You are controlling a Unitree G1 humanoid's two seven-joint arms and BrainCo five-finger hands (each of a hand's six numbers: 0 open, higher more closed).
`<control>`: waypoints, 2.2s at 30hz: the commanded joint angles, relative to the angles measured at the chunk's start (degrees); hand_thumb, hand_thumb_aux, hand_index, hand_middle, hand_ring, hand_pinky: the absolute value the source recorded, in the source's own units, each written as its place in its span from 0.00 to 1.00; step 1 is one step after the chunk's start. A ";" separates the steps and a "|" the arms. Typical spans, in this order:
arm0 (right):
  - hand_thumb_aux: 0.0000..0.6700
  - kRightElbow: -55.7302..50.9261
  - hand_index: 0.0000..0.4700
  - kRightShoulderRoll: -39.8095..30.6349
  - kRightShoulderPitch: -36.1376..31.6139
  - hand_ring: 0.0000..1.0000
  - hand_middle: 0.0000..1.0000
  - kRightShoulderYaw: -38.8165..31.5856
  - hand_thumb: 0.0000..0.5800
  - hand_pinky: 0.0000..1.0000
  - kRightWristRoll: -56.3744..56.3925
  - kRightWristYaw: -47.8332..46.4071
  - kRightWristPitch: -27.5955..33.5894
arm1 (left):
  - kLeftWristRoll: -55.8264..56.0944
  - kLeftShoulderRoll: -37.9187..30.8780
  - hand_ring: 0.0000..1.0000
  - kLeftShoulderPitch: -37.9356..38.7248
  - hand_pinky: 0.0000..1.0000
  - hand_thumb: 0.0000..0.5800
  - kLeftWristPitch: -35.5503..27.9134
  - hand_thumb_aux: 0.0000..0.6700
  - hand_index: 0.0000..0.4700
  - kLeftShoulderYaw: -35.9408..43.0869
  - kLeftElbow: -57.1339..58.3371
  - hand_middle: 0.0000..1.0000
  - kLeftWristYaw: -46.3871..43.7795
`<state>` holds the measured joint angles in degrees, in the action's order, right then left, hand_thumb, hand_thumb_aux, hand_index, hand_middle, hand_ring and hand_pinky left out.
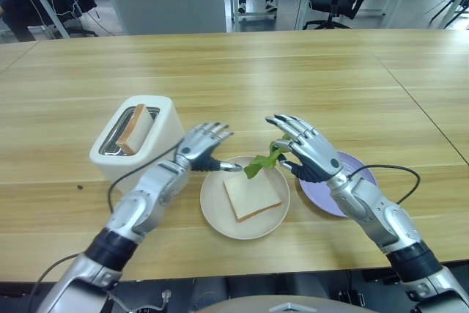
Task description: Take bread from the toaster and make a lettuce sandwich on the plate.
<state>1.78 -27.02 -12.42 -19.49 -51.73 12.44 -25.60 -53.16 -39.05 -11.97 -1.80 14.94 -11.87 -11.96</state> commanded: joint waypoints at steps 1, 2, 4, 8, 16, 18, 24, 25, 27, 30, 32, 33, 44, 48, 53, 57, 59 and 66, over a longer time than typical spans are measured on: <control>1.00 -4.82 0.98 2.15 -2.85 0.00 0.00 -3.41 1.00 0.00 -2.46 0.26 -0.11 | -1.52 -2.43 0.00 2.56 0.00 0.00 -4.53 0.00 0.00 -7.59 -7.18 0.00 -2.66; 1.00 -6.10 0.98 2.79 -3.68 0.00 0.00 -4.03 1.00 0.00 -3.00 0.64 -0.06 | -1.77 -3.01 0.00 3.20 0.00 0.00 -5.31 0.00 0.00 -9.32 -8.23 0.00 -2.86; 1.00 -9.10 0.98 4.04 -5.50 0.00 0.00 -5.31 1.00 0.00 -3.77 1.57 0.10 | -2.26 -3.74 0.00 4.05 0.00 0.00 -6.99 0.00 0.00 -12.64 -10.16 0.00 -3.31; 1.00 -15.36 0.98 6.72 -8.93 0.00 0.00 -8.11 1.00 0.00 -5.77 4.27 0.44 | -2.84 -4.16 0.00 4.61 0.00 0.00 -9.40 0.00 0.00 -17.87 -12.61 0.00 -3.52; 1.00 -21.55 0.98 7.71 -10.37 0.00 0.00 -13.07 1.00 0.00 -7.10 5.10 -0.01 | -5.67 -4.07 0.00 5.26 0.00 0.00 -13.34 0.00 0.00 -21.37 -10.91 0.00 -4.20; 1.00 -21.87 0.98 6.80 -9.35 0.00 0.00 -14.02 1.00 0.00 -6.69 4.05 -0.52 | -6.03 -4.27 0.00 5.64 0.00 0.00 -14.06 0.00 0.00 -21.56 -9.87 0.00 -4.68; 1.00 -20.96 0.98 3.54 -6.32 0.00 0.00 -15.71 1.00 0.00 -5.87 0.22 -0.94 | -6.59 -4.15 0.00 7.43 0.00 0.00 -16.72 0.00 0.00 -19.91 -6.56 0.00 -9.36; 1.00 -20.41 0.98 3.01 -5.83 0.00 0.00 -15.62 1.00 0.00 -5.86 -0.20 -0.81 | -6.76 -4.21 0.00 7.75 0.00 0.00 -17.10 0.00 0.00 -19.68 -5.96 0.00 -10.01; 1.00 -19.27 0.98 2.02 -5.01 0.00 0.00 -15.30 1.00 0.00 -5.64 -1.24 -0.50 | -6.92 -4.51 0.00 8.35 0.00 0.00 -17.54 0.00 0.00 -19.35 -4.69 0.00 -11.07; 1.00 -17.75 0.98 1.06 -4.09 0.00 0.00 -14.75 1.00 0.00 -5.42 -2.30 0.11 | -6.62 -4.50 0.00 8.47 0.00 0.00 -17.84 0.00 0.00 -18.89 -3.18 0.00 -12.00; 1.00 -16.96 0.98 0.78 -3.59 0.00 0.00 -14.52 1.00 0.00 -5.52 -2.86 0.81 | -6.46 -4.34 0.00 8.17 0.00 0.00 -17.97 0.00 0.00 -18.67 -2.19 0.00 -12.02; 1.00 -16.63 0.98 0.70 -3.34 0.00 0.00 -14.38 1.00 0.00 -5.53 -3.06 1.19 | -6.48 -4.34 0.00 7.93 0.00 0.00 -18.05 0.00 0.00 -18.54 -1.67 0.00 -12.06; 0.00 -12.74 0.00 0.11 -1.63 0.00 0.00 -13.27 0.00 0.00 -5.85 -3.96 4.21 | -3.02 -2.71 0.00 1.66 0.00 0.84 -17.73 0.60 0.59 -16.47 6.36 0.00 -9.06; 0.00 -11.63 0.00 -1.02 -0.77 0.00 0.00 -12.55 0.00 0.00 -5.21 -4.92 4.81 | -0.31 -1.19 0.85 -1.09 0.85 1.00 -16.57 1.00 0.98 -16.24 8.51 0.85 -6.12; 0.00 -9.73 0.00 -2.46 0.70 0.00 0.00 -11.43 0.00 0.00 -4.41 -5.48 5.08 | 3.62 0.42 1.00 -2.83 1.00 1.00 -14.39 1.00 0.98 -16.53 7.99 1.00 -2.68; 0.00 -8.12 0.00 -3.37 1.89 0.00 0.00 -9.87 0.00 0.00 -3.66 -5.46 5.21 | 6.17 1.32 1.00 -3.98 1.00 1.00 -13.15 1.00 0.98 -17.63 5.59 1.00 0.19; 0.00 -7.48 0.00 -3.57 2.31 0.00 0.00 -9.25 0.00 0.00 -3.32 -5.42 5.23 | 6.76 1.24 1.00 -4.63 1.00 1.00 -12.89 1.00 0.98 -18.73 4.00 1.00 1.95; 0.00 -4.10 0.00 -4.10 4.25 0.00 0.00 -7.72 0.00 0.00 -2.83 -3.73 4.30 | 8.22 0.35 1.00 -7.26 1.00 1.00 -11.33 1.00 0.98 -23.71 -4.77 1.00 7.11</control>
<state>-4.25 -30.65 -8.97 -28.38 -55.24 8.25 -20.79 -45.67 -38.20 -18.61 -13.94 -7.19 -13.60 -6.06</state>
